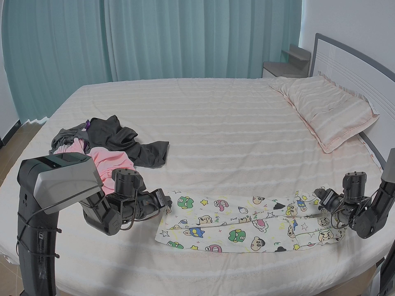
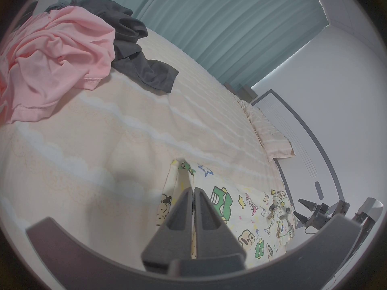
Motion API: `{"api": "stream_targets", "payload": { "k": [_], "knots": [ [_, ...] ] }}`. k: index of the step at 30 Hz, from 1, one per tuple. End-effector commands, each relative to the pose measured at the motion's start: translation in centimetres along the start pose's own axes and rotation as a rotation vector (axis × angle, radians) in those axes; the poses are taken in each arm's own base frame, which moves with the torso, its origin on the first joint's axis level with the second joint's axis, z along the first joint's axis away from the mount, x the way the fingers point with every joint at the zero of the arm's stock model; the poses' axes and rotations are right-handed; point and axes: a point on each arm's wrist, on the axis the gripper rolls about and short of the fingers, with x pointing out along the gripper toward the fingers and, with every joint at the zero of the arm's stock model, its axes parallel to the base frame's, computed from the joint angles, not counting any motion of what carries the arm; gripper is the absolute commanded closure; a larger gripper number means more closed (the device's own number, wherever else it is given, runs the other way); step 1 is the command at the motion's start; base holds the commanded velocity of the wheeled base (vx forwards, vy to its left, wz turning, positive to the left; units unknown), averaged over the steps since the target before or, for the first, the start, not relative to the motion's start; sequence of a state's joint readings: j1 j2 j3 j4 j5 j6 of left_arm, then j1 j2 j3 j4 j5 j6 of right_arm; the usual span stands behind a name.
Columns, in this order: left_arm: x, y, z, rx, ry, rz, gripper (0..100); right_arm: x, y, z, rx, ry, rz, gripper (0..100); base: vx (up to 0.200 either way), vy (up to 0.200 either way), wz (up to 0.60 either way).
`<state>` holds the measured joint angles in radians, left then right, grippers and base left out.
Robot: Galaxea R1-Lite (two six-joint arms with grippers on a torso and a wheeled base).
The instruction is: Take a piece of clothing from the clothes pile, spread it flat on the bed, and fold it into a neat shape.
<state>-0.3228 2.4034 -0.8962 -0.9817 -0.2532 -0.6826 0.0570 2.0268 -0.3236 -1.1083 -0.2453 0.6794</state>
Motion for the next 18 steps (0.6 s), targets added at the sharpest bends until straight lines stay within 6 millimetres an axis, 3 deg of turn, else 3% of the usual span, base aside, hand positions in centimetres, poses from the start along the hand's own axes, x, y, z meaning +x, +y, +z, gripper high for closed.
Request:
{"api": "stream_targets", "payload": {
  "k": [1,8,9,14,18],
  "knots": [
    [0.1,-0.4,0.4,0.002,-0.004,-0.004,100,0.1,0.0,-0.1,-0.002,0.004,-0.002,0,0.000,0.000,0.00],
    [0.0,-0.1,0.6,-0.010,0.010,0.016,100,0.1,0.0,-0.1,-0.002,0.004,-0.002,0,0.000,0.000,0.00],
    [0.0,-0.1,0.6,-0.010,0.010,0.016,0,0.1,0.0,-0.1,-0.002,0.004,-0.002,0,0.000,0.000,0.00],
    [-0.1,0.1,0.6,-0.014,0.012,0.022,0,0.1,0.0,-0.1,-0.003,0.004,-0.002,0,0.000,0.000,0.00],
    [-1.2,-0.2,1.8,-0.022,-0.024,0.020,0,0.1,0.0,-0.1,-0.003,0.004,-0.002,0,0.000,0.000,0.00]
  ]
}}
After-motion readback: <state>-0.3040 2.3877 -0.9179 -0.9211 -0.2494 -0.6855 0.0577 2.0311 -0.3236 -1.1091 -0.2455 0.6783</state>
